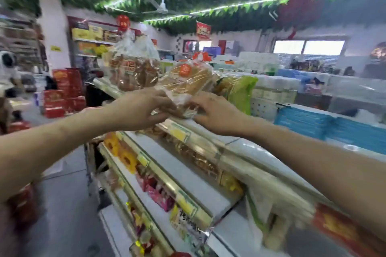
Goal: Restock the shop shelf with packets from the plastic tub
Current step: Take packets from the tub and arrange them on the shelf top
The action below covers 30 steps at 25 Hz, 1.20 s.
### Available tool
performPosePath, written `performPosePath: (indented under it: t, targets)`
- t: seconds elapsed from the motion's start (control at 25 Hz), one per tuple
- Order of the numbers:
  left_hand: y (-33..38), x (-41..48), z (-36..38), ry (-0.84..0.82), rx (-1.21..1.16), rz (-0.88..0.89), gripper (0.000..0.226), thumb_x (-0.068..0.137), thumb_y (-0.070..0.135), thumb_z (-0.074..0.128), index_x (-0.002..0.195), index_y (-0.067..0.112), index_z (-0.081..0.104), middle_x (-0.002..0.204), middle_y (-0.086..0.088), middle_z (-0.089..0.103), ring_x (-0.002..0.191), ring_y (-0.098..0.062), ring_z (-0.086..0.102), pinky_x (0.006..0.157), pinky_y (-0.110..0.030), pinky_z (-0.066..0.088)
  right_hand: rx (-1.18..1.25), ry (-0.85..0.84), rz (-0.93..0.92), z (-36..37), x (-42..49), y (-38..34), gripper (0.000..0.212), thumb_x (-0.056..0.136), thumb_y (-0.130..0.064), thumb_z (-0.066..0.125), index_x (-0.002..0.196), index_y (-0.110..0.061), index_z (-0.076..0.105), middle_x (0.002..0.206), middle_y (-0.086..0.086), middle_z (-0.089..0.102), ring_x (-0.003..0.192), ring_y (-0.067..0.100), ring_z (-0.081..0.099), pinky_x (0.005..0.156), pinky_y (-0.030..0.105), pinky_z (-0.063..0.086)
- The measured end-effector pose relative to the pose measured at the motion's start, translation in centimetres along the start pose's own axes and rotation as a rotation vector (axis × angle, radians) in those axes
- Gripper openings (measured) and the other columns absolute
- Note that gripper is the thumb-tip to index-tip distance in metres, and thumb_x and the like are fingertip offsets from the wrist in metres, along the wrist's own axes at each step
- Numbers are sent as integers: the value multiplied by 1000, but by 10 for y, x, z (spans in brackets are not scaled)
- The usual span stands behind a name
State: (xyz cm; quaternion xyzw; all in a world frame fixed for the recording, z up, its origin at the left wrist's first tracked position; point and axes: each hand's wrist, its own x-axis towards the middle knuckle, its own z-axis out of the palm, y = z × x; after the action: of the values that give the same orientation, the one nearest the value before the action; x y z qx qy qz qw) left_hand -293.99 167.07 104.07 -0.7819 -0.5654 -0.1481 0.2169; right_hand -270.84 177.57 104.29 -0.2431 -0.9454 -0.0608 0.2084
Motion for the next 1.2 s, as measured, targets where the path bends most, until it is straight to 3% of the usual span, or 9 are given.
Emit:
performPosePath:
  t: [0.08, 0.28, 0.4, 0.48, 0.6, 0.72, 0.92, 1.08, 1.2]
  targets:
    - [-22, -70, 8, -78, 5, -144, 33, 98, 52, 52, 127, 40, 64, 120, 13, 62, 107, -8, 57, 85, -40, 54, 80, 14, -104, 53, 23, -55, 45, 89, -33, 56, 134, -30, 58, 131, 4, 54, 126, 28, 49, 103, 51, 44]
    - [-23, -252, 59, -207, 44, -394, 40, 90, 45, 53, 123, 30, 69, 113, 1, 68, 100, -27, 63, 82, -40, 54, 357, -141, -289, 195, 11, -168, 52, 83, -24, 60, 135, -21, 59, 132, 7, 54, 125, 29, 51, 109, 47, 42]
    - [10, -342, 98, -367, -12, -582, 45, 89, 49, 47, 126, 33, 67, 114, 2, 64, 104, -27, 60, 86, -40, 53, 515, -364, -275, 259, -31, -205, 50, 91, -18, 63, 141, -22, 55, 133, 3, 51, 123, 24, 52, 105, 41, 44]
    - [40, -397, 123, -481, -149, -646, 43, 93, 41, 47, 130, 29, 66, 118, 2, 62, 109, -25, 58, 91, -40, 51, 549, -560, -293, 293, -69, -218, 43, 97, -19, 62, 139, -22, 57, 130, 0, 57, 116, 20, 56, 100, 37, 46]
    - [82, -465, 152, -639, -409, -662, 35, 94, 17, 53, 124, 22, 70, 121, 1, 65, 116, -21, 58, 103, -36, 46, 564, -776, -351, 334, -121, -221, 27, 93, -14, 65, 117, -23, 72, 104, -16, 64, 103, 7, 62, 96, 28, 49]
    - [115, -506, 173, -712, -540, -659, 35, 88, 8, 53, 113, 22, 73, 118, 2, 65, 115, -19, 60, 102, -39, 47, 507, -976, -418, 353, -157, -214, 25, 90, -13, 68, 110, -25, 76, 91, -25, 60, 95, -1, 61, 86, 16, 46]
    - [147, -522, 187, -694, -640, -637, 32, 87, 4, 56, 110, 17, 74, 121, -3, 64, 117, -18, 58, 104, -29, 45, 519, -998, -389, 366, -195, -201, 33, 82, -13, 63, 106, -33, 74, 101, -20, 62, 96, 3, 61, 91, 28, 50]
    - [150, -524, 191, -719, -635, -662, 34, 89, 10, 58, 116, 24, 74, 126, 3, 59, 120, -12, 54, 106, -23, 41, 507, -962, -445, 368, -207, -202, 30, 90, -18, 63, 114, -34, 70, 117, -16, 57, 112, 2, 51, 103, 23, 40]
    - [152, -520, 194, -799, -666, -646, 36, 92, 12, 55, 117, 31, 72, 124, 11, 60, 116, -10, 56, 103, -24, 45, 500, -956, -443, 368, -211, -203, 26, 95, -22, 63, 116, -36, 69, 118, -18, 52, 112, 2, 50, 102, 24, 41]
